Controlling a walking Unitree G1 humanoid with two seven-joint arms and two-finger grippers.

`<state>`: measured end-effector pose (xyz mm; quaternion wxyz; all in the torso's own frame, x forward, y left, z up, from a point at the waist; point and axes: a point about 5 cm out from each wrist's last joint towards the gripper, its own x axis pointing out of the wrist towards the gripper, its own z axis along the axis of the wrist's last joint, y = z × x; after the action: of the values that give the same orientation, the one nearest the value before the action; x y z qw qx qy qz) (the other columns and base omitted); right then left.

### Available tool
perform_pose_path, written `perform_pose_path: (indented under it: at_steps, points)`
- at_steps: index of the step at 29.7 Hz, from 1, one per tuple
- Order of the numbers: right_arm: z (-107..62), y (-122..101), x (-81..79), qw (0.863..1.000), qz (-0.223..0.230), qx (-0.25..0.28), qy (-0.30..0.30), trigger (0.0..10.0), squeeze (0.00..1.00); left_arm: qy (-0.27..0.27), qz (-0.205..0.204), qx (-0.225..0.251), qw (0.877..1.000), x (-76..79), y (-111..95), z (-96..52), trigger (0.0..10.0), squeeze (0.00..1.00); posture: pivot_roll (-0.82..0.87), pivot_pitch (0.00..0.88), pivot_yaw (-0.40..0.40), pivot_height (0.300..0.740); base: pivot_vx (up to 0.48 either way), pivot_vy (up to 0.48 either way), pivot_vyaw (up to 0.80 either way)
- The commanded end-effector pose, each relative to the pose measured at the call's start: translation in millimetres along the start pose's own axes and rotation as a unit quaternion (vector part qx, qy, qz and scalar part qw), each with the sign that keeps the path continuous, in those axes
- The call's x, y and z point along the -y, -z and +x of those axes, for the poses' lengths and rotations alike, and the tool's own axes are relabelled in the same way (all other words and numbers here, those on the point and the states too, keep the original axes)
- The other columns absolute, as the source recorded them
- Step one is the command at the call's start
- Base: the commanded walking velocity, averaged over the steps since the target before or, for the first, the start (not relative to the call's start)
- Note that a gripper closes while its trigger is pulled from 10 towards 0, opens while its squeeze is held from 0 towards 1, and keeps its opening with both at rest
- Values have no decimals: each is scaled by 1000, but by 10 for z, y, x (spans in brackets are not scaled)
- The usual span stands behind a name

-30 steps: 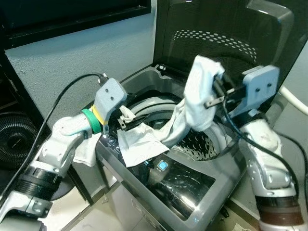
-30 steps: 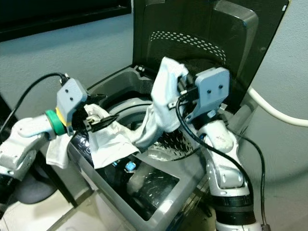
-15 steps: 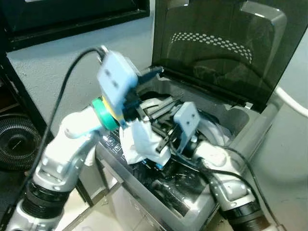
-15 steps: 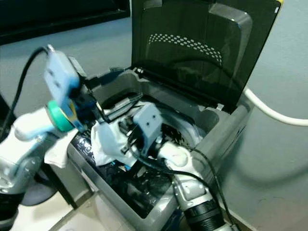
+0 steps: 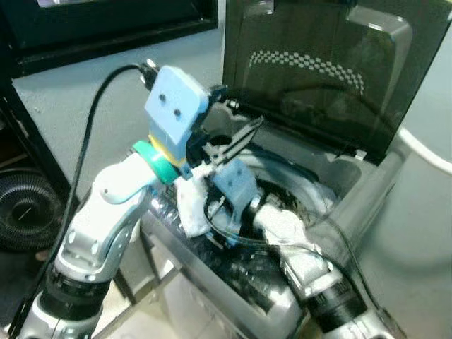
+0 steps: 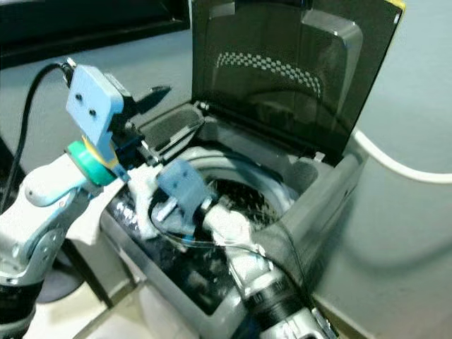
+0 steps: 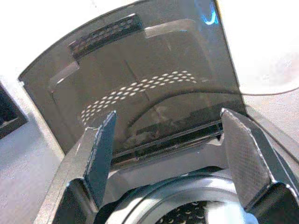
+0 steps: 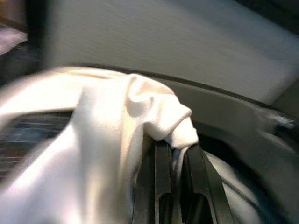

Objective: Clothes washing

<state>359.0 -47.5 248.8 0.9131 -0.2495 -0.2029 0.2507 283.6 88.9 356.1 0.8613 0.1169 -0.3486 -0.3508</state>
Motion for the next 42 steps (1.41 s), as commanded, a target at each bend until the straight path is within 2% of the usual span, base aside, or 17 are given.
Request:
perform_pose_path:
  at_steps: [1, 4, 6, 10, 11, 12, 13, 17, 18, 21, 26, 27, 28, 31, 36, 39, 42]
  points:
    - [-19, 172, 113, 998, -16, -46, 49, 10000, 0, 0, 5, 6, 1000, 20, -37, 19, 10000, 0, -25, 99, 80, 740, 0, 0, 0]
    - [-18, 185, 176, 996, -38, -53, 53, 10000, 0, -1, 5, 7, 1000, 17, -45, 21, 10000, 0, -26, 98, 79, 740, 0, 0, 0]
    - [-25, 224, 281, 990, -97, -72, 66, 10000, 0, -7, 3, 7, 1000, 5, -64, 21, 10000, 0, -28, 99, 78, 740, 0, 0, 0]
    - [-55, 258, 500, 982, -115, -86, 119, 10000, 82, -10, -1, 8, 1000, -2, -74, 22, 10000, 0, -28, 99, 78, 740, 0, 0, 0]
    - [-60, 266, 539, 982, -111, -87, 128, 10000, 329, -10, -1, 8, 1000, -3, -74, 22, 10000, 0, -28, 99, 78, 740, 0, 0, 0]
    - [-62, 272, 562, 981, -110, -87, 134, 10000, 329, -11, -2, 8, 1000, -4, -74, 23, 10000, 0, -28, 99, 78, 740, 0, 0, 0]
    - [-69, 281, 601, 981, -103, -89, 141, 10000, 1000, -11, -2, 8, 1000, -7, -73, 22, 10000, 0, -32, 99, 80, 740, 0, 0, 0]
    - [-78, 284, 691, 976, -115, -88, 164, 10000, 1000, -13, -3, 8, 1000, -9, -66, 24, 10000, 0, -32, 99, 80, 740, 0, 0, 0]
    - [-103, 252, 786, 969, -137, -83, 187, 10000, 1000, -13, -4, 7, 1000, -8, -58, 25, 10000, 0, -31, 101, 83, 740, 0, 0, 0]
    - [-150, 155, 961, 966, -123, -58, 218, 10000, 1000, -13, -6, 5, 1000, -9, -50, 27, 10000, 0, -32, 101, 84, 740, 0, 0, 0]
    - [-179, 87, 740, 995, -83, -32, 40, 10000, 1000, -12, -7, 3, 1000, -2, -46, 36, 10000, 0, -30, 98, 89, 740, 0, 0, 0]
    - [-220, 50, 688, 998, -65, -19, -1, 10000, 443, -11, -7, 2, 1000, -1, -45, 36, 10000, 0, -30, 98, 89, 740, 0, 0, 0]
    - [-248, 23, 660, 998, -55, -9, -24, 10000, 0, -11, -7, 2, 1000, 0, -44, 37, 10000, 0, -30, 98, 89, 740, 0, 0, 0]
    - [-402, -104, 675, 995, -43, 24, -82, 10000, 0, -10, -8, 2, 1000, 1, -42, 35, 10000, 0, -32, 98, 92, 740, 0, 0, 0]
    - [-489, -187, 761, 994, -20, 51, -93, 10000, 0, -9, -9, 3, 1000, 4, -47, 36, 10000, 0, -34, 98, 93, 740, 0, 0, 0]
    - [-536, -385, 1074, 985, 77, 149, 41, 10000, 0, -9, -17, 13, 1000, -8, -91, 36, 10000, 0, -29, 97, 91, 740, 0, 0, 0]
    - [-572, -411, 1142, 976, 108, 172, 77, 10000, 0, -10, -25, 23, 999, -23, -129, 31, 10000, 0, -26, 97, 92, 740, 0, 0, 0]
